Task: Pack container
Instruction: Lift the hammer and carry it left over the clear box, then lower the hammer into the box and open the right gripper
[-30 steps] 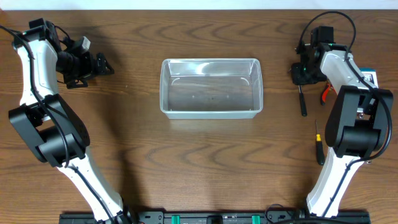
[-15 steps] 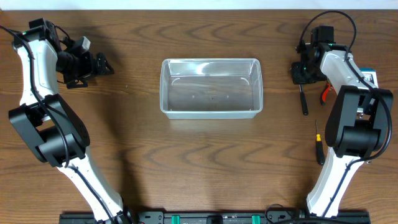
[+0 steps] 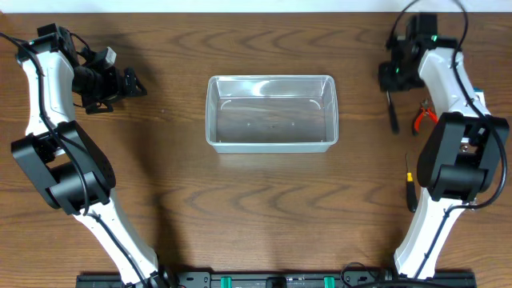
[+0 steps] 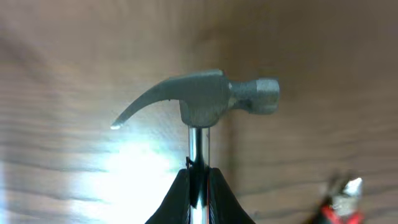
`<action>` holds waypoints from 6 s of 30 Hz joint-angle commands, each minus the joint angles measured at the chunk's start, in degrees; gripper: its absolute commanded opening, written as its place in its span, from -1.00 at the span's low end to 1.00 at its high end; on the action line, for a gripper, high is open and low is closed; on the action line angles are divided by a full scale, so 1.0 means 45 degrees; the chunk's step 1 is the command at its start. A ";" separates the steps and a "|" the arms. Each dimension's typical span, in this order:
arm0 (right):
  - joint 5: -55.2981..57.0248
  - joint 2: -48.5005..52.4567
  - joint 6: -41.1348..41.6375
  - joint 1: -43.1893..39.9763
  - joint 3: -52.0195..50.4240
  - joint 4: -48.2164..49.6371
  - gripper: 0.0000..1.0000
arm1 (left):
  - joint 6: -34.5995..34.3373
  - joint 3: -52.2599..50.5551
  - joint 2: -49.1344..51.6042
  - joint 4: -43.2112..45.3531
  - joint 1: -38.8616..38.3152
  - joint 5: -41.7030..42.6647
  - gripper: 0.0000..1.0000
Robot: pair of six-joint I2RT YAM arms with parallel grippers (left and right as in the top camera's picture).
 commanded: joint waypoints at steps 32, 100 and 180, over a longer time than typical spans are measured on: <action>-0.1603 -0.0083 -0.6824 0.6421 0.7883 -0.7820 -0.97 | 0.0019 0.0257 -0.0384 -0.0029 0.0024 -0.0063 0.96; -0.3439 0.1540 -0.9199 0.7232 0.2521 -0.3881 -0.98 | 0.0019 0.0257 -0.0384 -0.0029 0.0024 -0.0063 0.97; -0.3439 0.2424 -0.8767 0.7223 0.2113 -0.3419 -0.62 | 0.0019 0.0257 -0.0384 -0.0029 0.0024 -0.0063 0.96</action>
